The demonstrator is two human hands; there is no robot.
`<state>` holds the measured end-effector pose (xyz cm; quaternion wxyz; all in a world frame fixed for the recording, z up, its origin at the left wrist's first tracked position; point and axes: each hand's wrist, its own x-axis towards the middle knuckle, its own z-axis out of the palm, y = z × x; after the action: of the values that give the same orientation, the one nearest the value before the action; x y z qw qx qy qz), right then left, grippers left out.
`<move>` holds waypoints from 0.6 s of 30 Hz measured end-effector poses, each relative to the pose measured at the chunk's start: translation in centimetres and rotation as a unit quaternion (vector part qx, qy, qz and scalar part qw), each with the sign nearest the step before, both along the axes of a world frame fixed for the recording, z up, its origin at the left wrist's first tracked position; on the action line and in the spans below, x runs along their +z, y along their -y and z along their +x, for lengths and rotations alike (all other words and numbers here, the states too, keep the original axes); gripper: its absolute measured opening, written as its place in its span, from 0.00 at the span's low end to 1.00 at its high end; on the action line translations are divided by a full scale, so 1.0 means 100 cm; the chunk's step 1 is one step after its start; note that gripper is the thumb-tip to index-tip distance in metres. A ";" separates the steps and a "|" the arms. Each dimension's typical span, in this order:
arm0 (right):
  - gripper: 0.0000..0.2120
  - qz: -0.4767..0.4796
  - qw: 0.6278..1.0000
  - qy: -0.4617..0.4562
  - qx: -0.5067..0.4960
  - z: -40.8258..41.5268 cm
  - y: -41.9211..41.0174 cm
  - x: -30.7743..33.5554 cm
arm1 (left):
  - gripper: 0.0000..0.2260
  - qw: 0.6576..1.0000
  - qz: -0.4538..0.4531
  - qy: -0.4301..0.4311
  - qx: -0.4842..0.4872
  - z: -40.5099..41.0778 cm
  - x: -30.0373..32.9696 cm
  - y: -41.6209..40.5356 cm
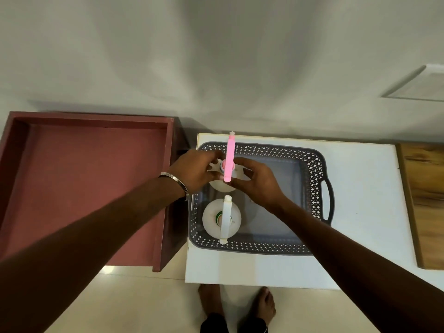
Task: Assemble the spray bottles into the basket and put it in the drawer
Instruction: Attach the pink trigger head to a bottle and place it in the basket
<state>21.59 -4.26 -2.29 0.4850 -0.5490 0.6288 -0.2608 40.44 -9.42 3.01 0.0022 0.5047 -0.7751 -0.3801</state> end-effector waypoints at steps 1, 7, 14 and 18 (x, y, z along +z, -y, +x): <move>0.25 0.001 1.000 0.005 -0.001 0.001 0.002 0.001 | 0.20 1.000 -0.004 -0.002 0.004 0.001 0.000 0.001; 0.26 -0.004 1.000 0.017 0.009 0.006 0.011 0.002 | 0.20 1.000 -0.025 0.005 0.001 0.004 0.000 0.008; 0.25 -0.031 0.999 0.004 0.010 0.013 0.007 -0.001 | 0.23 0.999 -0.038 -0.010 0.021 0.010 -0.008 0.003; 0.25 -0.027 1.000 0.003 0.007 0.015 0.007 -0.003 | 0.23 0.999 -0.044 -0.014 0.021 0.011 -0.012 0.001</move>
<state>23.10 -4.92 -2.59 0.4737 -0.5654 0.6164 -0.2757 41.54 -9.56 1.81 0.0433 0.5151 -0.7803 -0.3521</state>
